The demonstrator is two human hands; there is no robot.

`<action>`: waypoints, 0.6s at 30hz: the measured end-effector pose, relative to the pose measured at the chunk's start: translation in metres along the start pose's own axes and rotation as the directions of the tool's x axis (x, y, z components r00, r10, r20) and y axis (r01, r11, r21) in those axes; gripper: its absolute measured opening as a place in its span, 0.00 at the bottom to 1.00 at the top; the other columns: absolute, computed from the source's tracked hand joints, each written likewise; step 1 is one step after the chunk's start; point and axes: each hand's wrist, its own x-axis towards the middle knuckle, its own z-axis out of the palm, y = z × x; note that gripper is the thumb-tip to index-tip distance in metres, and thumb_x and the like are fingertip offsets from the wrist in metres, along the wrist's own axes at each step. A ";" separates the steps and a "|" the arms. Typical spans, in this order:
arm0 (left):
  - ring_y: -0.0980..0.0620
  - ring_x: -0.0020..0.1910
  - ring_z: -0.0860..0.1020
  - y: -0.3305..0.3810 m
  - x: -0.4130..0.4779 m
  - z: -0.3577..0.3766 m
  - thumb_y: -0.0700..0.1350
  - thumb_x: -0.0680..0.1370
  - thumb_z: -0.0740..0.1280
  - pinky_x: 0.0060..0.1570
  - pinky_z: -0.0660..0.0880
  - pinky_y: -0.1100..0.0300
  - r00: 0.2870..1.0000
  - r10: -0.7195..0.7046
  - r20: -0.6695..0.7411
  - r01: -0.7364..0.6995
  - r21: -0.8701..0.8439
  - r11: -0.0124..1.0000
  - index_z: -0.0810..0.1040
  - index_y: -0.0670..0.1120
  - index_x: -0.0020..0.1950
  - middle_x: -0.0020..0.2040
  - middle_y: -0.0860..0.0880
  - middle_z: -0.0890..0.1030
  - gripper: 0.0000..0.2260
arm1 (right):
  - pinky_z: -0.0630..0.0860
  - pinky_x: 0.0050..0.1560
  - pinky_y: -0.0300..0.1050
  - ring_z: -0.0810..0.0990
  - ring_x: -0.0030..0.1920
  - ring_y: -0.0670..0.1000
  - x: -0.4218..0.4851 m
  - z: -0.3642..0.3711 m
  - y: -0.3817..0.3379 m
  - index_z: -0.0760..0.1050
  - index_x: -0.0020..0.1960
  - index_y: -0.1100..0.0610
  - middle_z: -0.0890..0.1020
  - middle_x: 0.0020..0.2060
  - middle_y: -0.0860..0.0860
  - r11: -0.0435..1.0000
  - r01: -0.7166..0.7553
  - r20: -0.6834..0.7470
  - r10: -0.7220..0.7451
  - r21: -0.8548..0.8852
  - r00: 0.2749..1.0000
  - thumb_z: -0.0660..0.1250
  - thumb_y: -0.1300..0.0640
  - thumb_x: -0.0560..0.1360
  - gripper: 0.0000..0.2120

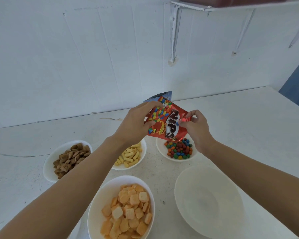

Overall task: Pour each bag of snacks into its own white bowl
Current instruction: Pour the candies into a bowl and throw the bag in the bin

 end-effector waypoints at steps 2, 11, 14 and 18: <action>0.54 0.58 0.78 0.002 0.002 0.000 0.40 0.80 0.70 0.43 0.79 0.71 0.998 0.009 -0.064 -0.013 -0.067 0.998 0.78 0.53 0.62 0.60 0.56 0.77 0.13 | 0.84 0.49 0.52 0.85 0.48 0.54 0.001 -0.001 -0.002 0.68 0.48 0.53 0.83 0.51 0.52 1.000 0.000 0.010 0.000 0.000 1.000 0.71 0.65 0.75 0.13; 0.55 0.63 0.75 0.002 0.002 0.006 0.41 0.78 0.72 0.51 0.82 0.61 0.997 -0.034 0.064 0.042 -0.126 0.991 0.73 0.57 0.68 0.65 0.58 0.72 0.21 | 0.83 0.52 0.53 0.85 0.52 0.57 -0.001 -0.002 0.015 0.69 0.48 0.55 0.83 0.55 0.55 0.975 -0.171 0.159 0.147 0.145 0.976 0.79 0.67 0.67 0.21; 0.55 0.64 0.75 0.001 0.003 0.007 0.38 0.80 0.69 0.51 0.83 0.61 0.999 -0.030 0.012 0.031 -0.134 0.990 0.74 0.57 0.66 0.66 0.56 0.73 0.19 | 0.80 0.59 0.60 0.84 0.54 0.58 -0.001 -0.002 0.013 0.70 0.47 0.52 0.84 0.54 0.53 0.988 -0.147 0.137 0.139 0.051 0.981 0.84 0.61 0.59 0.27; 0.58 0.62 0.74 0.003 0.004 0.007 0.35 0.80 0.68 0.47 0.79 0.71 1.000 0.016 -0.015 -0.017 -0.129 0.992 0.76 0.58 0.62 0.65 0.55 0.73 0.19 | 0.80 0.59 0.60 0.84 0.54 0.57 0.002 -0.003 0.009 0.70 0.46 0.50 0.83 0.55 0.52 0.996 -0.088 0.119 0.087 0.001 0.989 0.84 0.60 0.60 0.25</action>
